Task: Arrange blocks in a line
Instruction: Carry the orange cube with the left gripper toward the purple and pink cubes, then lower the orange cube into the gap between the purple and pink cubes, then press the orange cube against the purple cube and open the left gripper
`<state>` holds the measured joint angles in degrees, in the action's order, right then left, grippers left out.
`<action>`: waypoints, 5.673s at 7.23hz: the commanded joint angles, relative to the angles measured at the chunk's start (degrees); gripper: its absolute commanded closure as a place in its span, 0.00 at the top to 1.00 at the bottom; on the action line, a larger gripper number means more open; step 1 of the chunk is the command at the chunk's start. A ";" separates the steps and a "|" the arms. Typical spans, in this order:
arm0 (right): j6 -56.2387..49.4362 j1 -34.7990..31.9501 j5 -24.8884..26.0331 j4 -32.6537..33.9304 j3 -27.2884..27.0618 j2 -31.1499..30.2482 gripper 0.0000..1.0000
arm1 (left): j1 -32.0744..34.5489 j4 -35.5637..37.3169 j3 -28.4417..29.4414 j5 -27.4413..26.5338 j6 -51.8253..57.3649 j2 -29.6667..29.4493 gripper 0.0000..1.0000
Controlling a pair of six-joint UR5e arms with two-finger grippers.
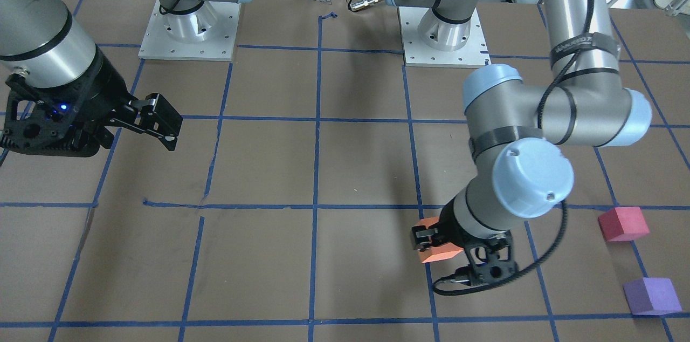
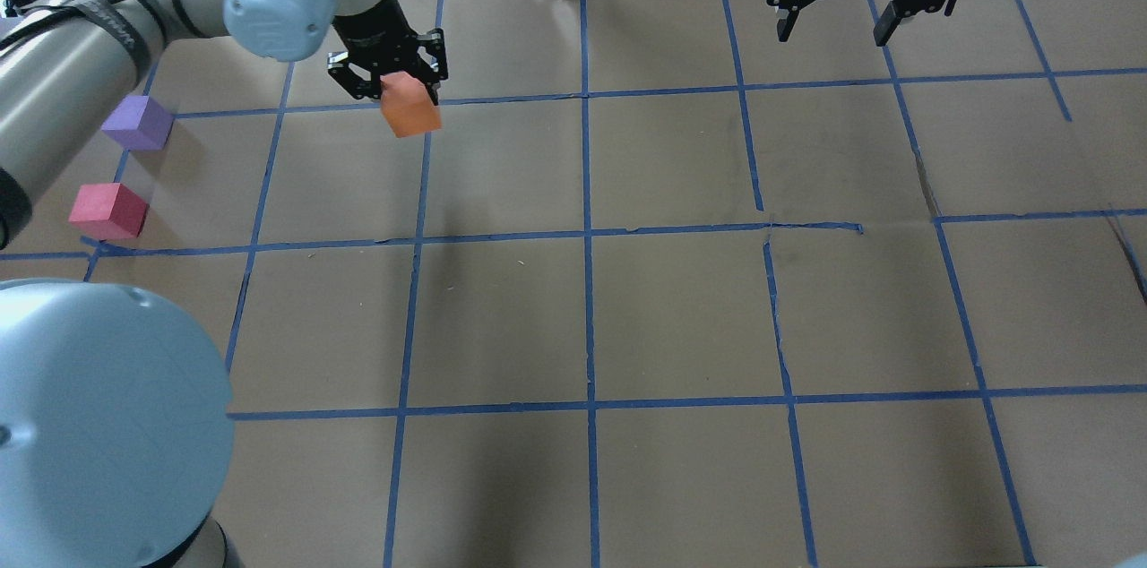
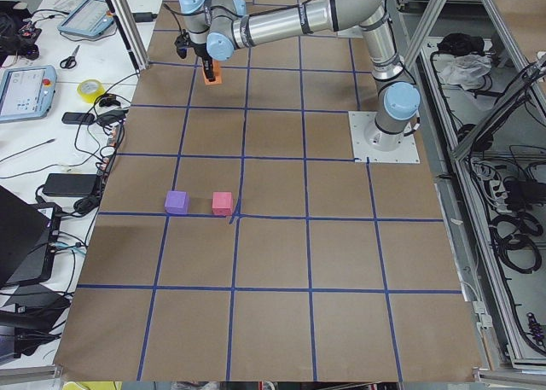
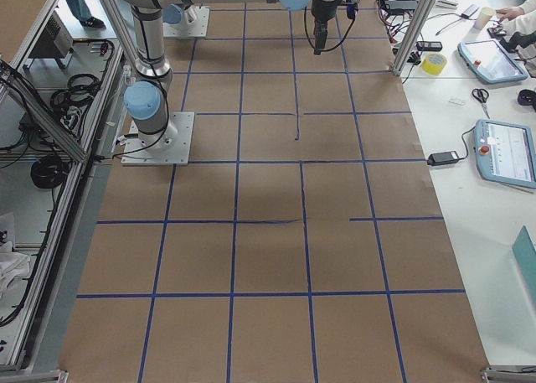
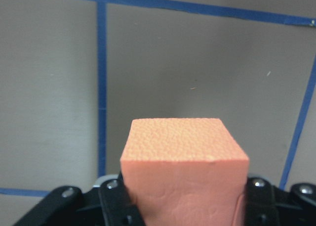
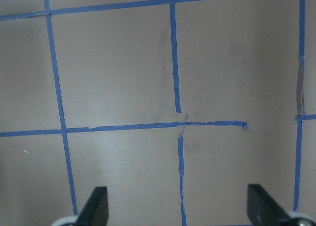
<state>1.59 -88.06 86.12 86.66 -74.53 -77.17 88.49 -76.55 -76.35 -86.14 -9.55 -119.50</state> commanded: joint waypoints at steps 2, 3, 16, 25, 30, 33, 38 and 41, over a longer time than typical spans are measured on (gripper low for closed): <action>0.00 0.00 0.02 0.00 0.00 0.00 1.00 | -13.20 -3.24 -0.46 -2.19 10.41 2.77 0.00; 0.00 0.00 0.01 -0.17 0.00 0.00 1.00 | -18.30 -4.47 -0.29 -1.93 15.04 2.52 0.00; 0.00 0.00 0.01 -0.08 -0.09 -0.09 1.00 | -32.06 2.10 9.90 -4.56 41.89 -11.72 0.00; 0.00 0.00 0.01 -0.08 0.00 -0.09 1.00 | -32.33 5.00 9.29 -6.06 44.00 -13.74 0.00; 0.00 0.00 0.01 -0.08 -0.09 -0.09 1.00 | -32.33 9.39 7.98 -5.80 44.01 -15.77 0.00; 0.00 0.00 0.01 -0.08 -0.09 -0.09 1.00 | -32.33 10.19 6.92 -5.44 43.92 -15.86 0.00; 0.00 0.00 0.10 -0.17 0.00 -0.09 1.00 | -32.33 10.19 6.56 -5.44 43.92 -15.94 0.00; -0.09 0.00 0.10 -0.08 0.00 0.00 1.00 | -32.33 10.98 6.56 -5.45 43.92 -16.64 0.00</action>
<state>1.56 -88.07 86.22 86.56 -74.59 -77.18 56.22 -66.09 -69.84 -91.62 34.37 -135.66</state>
